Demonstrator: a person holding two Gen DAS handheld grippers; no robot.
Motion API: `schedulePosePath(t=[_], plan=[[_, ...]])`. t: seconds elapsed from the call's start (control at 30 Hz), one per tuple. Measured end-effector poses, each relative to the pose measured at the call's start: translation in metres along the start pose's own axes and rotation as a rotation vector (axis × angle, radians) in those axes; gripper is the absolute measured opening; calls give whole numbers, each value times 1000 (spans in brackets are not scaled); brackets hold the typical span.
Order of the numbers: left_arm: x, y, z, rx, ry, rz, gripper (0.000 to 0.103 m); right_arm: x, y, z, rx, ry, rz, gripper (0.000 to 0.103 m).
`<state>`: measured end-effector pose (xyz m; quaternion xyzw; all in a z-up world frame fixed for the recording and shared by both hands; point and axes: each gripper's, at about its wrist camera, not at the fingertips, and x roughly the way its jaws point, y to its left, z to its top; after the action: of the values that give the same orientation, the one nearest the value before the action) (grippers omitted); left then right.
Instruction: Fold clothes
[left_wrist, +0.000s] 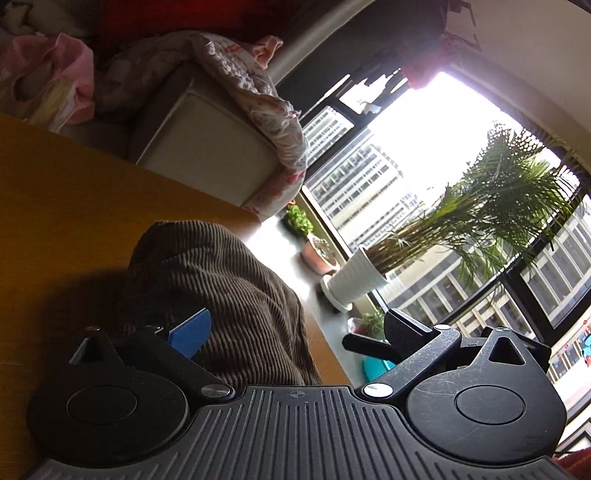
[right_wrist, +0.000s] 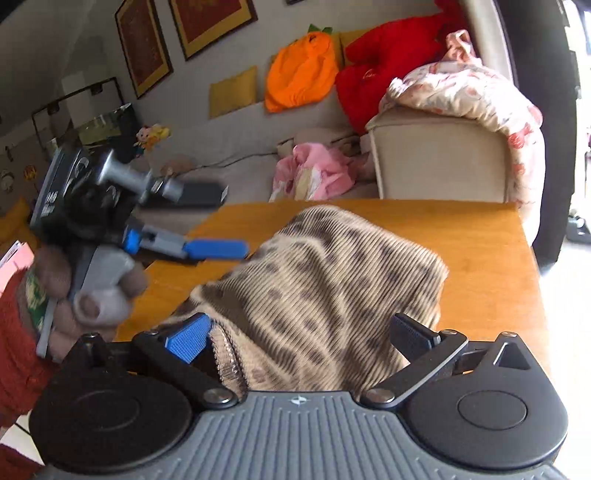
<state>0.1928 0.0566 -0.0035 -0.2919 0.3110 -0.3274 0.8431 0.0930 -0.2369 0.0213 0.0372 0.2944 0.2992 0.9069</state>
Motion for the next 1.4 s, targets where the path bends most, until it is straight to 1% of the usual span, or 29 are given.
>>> schedulePosePath(t=[0.07,0.1,0.17,0.23,0.27,0.3,0.33,0.4,0.43,0.53,0.63,0.77,0.83,0.9,1.0,1.07,1.13,1.23,1.27,1.3,1.37,1.4], plan=[[-7,1,-5,11,-17,6,102,-2,-10,15,35,-42,-69,103],[-10,3,-7,8,-22,0,102,-2,-16,23,71,-63,-76,103],[-12,2,-9,-1,-22,-35,102,-1,-29,39,144,-111,-68,103],[-9,-2,-13,4,-8,-42,102,9,-32,52,154,-141,-74,103],[-5,-2,-17,8,13,-22,102,20,-33,59,144,-142,-82,103],[-1,-3,-21,12,36,0,102,35,-33,63,123,-121,-94,103],[2,-3,-26,24,49,25,102,52,-33,64,97,-73,-124,103],[1,-2,-34,47,54,45,102,95,-34,63,32,75,-227,103],[0,-2,-36,53,54,47,102,112,-35,56,16,131,-260,103],[-3,2,-37,42,58,41,102,137,-44,36,48,191,-246,103],[-4,2,-40,43,67,39,102,132,-50,35,104,190,-234,103],[-8,-6,-37,74,53,40,102,127,-38,31,32,169,-279,103],[-14,-11,-33,86,26,21,102,126,-30,31,-16,156,-307,103],[-23,-15,-26,80,-18,-14,102,124,-24,35,-61,142,-334,103],[-30,-18,-6,47,-88,-79,102,121,-20,36,-87,128,-350,103],[-22,-23,19,42,-107,-128,102,120,-20,37,-90,126,-353,103],[-6,-20,37,25,-91,-140,102,117,-20,38,-91,115,-355,103],[27,-2,56,-65,-36,-130,102,101,-18,37,-88,80,-346,103],[38,5,58,-85,-19,-125,102,91,-17,35,-84,62,-322,103],[48,11,60,-104,-2,-119,102,80,-14,32,-79,45,-278,103],[70,23,60,-131,37,-59,102,58,-8,25,-79,18,-162,103],[82,31,57,-159,66,-26,102,50,-3,19,-90,18,-109,103]])
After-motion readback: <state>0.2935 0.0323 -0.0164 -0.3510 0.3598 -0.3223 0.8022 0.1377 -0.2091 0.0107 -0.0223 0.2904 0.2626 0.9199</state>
